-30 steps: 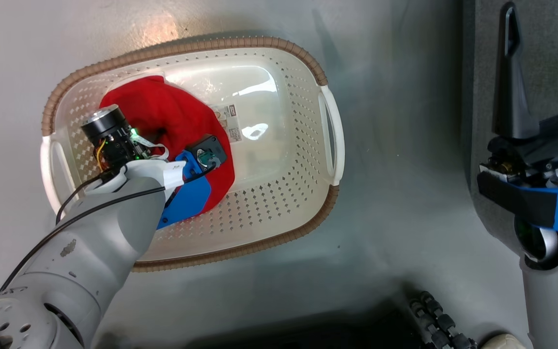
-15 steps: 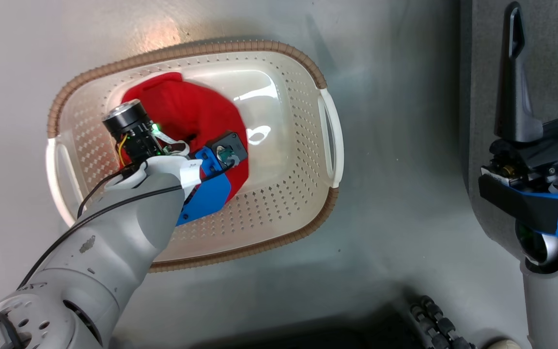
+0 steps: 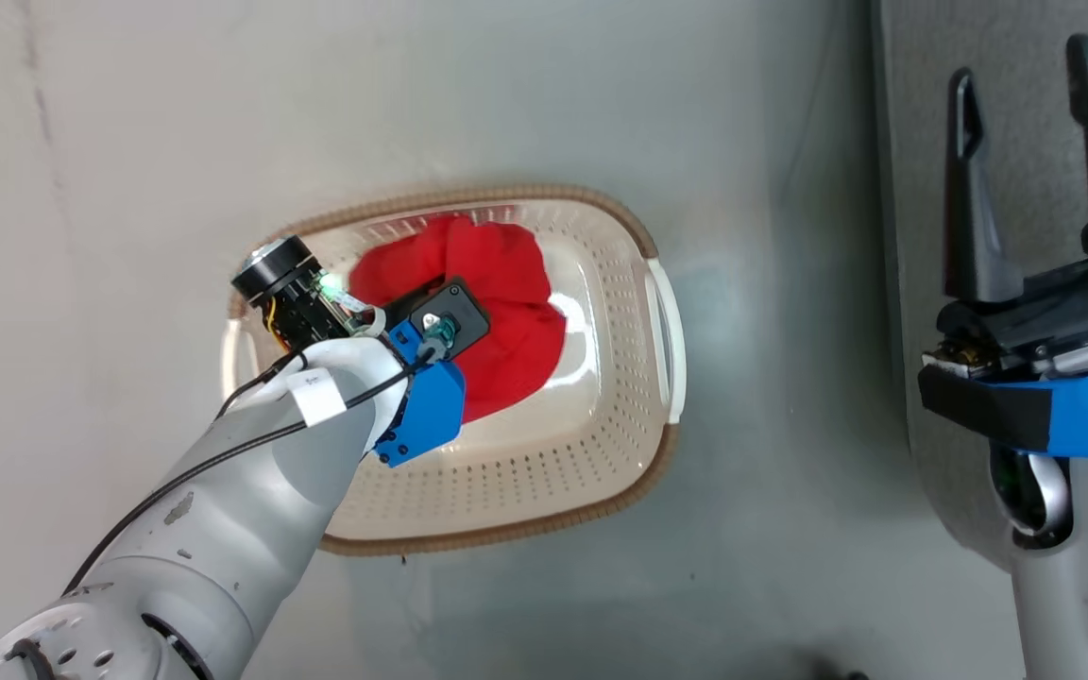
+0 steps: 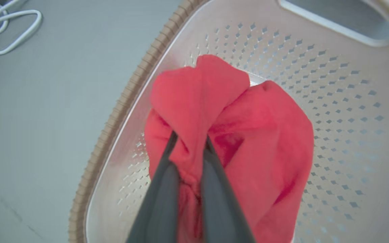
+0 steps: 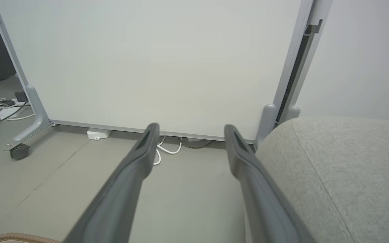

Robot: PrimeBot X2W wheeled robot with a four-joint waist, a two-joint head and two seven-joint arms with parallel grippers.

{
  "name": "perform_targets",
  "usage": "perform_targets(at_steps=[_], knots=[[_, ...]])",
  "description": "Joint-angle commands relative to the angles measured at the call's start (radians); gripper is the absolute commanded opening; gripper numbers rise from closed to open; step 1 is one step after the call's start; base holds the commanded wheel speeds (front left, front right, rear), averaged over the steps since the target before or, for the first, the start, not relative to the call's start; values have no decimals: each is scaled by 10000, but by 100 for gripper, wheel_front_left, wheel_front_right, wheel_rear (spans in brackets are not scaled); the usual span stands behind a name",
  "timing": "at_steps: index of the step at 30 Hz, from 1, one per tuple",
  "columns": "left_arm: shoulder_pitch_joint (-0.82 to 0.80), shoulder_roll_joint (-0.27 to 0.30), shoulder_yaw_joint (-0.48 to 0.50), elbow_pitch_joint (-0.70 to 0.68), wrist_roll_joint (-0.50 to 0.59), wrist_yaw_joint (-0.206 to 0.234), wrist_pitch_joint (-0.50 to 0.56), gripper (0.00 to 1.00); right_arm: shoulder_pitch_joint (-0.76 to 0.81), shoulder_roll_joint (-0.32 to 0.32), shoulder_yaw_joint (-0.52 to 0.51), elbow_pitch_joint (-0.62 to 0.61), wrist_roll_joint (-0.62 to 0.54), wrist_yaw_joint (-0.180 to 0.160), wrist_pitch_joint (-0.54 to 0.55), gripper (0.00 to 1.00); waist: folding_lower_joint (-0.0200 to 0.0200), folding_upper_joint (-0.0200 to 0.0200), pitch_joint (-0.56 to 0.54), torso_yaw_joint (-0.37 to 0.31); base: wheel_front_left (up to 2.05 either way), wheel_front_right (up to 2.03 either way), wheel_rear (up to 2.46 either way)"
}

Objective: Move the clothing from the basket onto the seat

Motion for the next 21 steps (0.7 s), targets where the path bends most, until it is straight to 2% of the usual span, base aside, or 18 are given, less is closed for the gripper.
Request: perform_targets(at_steps=[1, 9, 15, 21], knots=[[141, -40, 180, -64, -214, -2, -257, 0, 143, -24, 5, 119, 45, 5, -38, 100, 1, 0, -923, 294, 0, 0, 0], [837, 115, 763, -575, -888, 46, -659, 0, 800, 143, 33, 754, 146, 3, -36, 100, 1, 0, -2884, 420, 0, 0, 0], [1945, 678, 1907, -2463, -1304, 447, -656, 0, 1519, 238, -75, 1216, 203, 5, -38, 100, 1, 0, -4422, 461, 0, 0, 0], [2984, 1117, 3124, -4190, -1281, 795, -659, 0, 2082, 307, -103, 1496, 213, 5, -36, 100, 1, 0, -5434, 458, 0, 0, 0]])
